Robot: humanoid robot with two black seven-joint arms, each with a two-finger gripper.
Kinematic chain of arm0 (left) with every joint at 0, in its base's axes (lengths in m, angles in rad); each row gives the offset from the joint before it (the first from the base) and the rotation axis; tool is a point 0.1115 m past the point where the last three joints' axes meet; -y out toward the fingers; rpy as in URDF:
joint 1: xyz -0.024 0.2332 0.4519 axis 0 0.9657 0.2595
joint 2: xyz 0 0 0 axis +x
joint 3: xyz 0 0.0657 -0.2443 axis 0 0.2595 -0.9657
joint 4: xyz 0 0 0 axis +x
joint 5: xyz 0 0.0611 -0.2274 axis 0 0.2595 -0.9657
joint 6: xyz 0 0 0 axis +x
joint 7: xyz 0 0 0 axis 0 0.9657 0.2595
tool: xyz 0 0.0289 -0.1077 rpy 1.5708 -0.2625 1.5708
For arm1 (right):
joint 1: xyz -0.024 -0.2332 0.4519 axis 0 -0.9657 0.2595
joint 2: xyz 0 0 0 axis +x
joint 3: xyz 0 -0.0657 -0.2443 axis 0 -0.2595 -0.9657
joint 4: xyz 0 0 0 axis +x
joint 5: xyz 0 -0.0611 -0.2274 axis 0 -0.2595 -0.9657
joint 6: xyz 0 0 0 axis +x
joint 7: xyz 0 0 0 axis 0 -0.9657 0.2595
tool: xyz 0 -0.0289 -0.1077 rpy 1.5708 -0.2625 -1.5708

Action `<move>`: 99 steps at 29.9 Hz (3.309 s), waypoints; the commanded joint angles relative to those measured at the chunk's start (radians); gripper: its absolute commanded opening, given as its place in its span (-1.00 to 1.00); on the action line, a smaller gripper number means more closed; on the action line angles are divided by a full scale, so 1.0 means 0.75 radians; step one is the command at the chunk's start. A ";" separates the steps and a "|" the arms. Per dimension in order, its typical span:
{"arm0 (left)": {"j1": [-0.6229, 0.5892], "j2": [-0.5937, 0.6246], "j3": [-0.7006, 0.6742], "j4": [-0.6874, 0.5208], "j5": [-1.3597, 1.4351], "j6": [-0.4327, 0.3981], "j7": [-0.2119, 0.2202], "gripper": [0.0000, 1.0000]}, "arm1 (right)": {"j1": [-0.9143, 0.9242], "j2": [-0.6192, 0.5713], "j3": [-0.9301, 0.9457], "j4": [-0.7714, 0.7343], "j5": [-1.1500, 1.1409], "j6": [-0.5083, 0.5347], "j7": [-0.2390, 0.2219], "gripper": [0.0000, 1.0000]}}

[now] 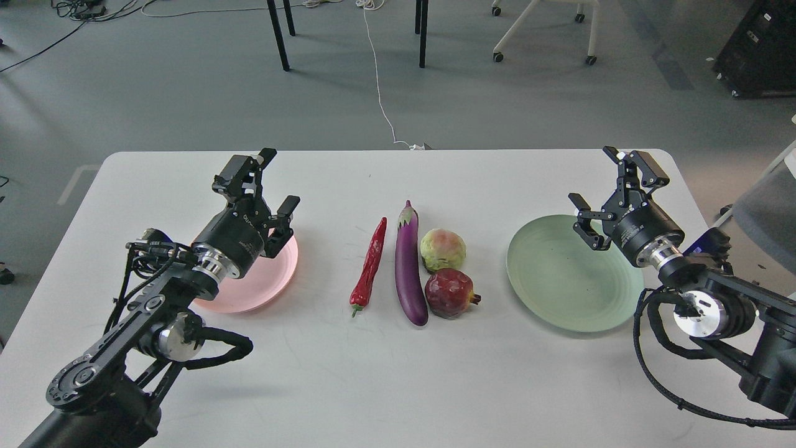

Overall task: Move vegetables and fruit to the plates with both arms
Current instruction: 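Raise the right gripper and reach toward the pale green fruit, then grasp the pale green fruit with the right gripper, then carry the pale green fruit onto the green plate and release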

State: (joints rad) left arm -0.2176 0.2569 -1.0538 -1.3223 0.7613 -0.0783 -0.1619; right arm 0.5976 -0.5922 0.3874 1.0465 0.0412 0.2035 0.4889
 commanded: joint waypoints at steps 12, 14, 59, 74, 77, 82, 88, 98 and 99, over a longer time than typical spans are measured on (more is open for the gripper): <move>0.000 0.013 0.000 -0.016 0.030 0.012 -0.011 0.96 | 0.499 -0.184 -0.415 0.069 -0.686 0.040 0.000 0.96; 0.000 0.020 0.000 -0.016 0.028 0.008 -0.028 0.96 | 0.697 -0.188 -0.602 0.069 -0.832 0.040 0.000 0.96; 0.037 0.044 0.000 -0.070 0.028 0.010 -0.034 0.96 | 1.118 0.714 -1.731 -0.356 -1.454 -0.331 0.000 0.11; 0.037 0.042 0.000 -0.070 0.028 0.010 -0.032 0.96 | 1.312 0.512 -1.776 -0.226 -1.454 -0.333 0.000 -0.22; 0.035 0.044 0.000 -0.070 0.028 0.008 -0.032 0.96 | 1.394 0.387 -1.785 -0.125 -1.476 -0.331 0.000 -0.21; 0.034 0.044 0.002 -0.070 0.028 0.008 -0.032 0.96 | 1.410 0.211 -1.842 -0.086 -1.666 -0.331 0.000 -0.21; 0.034 0.042 0.002 -0.070 0.028 0.006 -0.032 0.96 | 1.343 0.117 -1.909 -0.101 -1.681 -0.331 0.000 -0.18; 0.034 0.044 0.002 -0.082 0.028 0.006 -0.032 0.96 | 1.181 0.131 -1.899 -0.207 -1.675 -0.423 0.000 0.28; 0.037 0.046 0.002 -0.084 0.028 0.006 -0.032 0.96 | 1.175 0.131 -1.899 -0.207 -1.675 -0.435 0.000 0.50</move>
State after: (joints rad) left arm -0.1918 0.2882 -1.0522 -1.3806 0.7823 -0.0737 -0.1856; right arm 1.5033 -0.4976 -1.0373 0.9041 -1.2164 -0.0956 0.4887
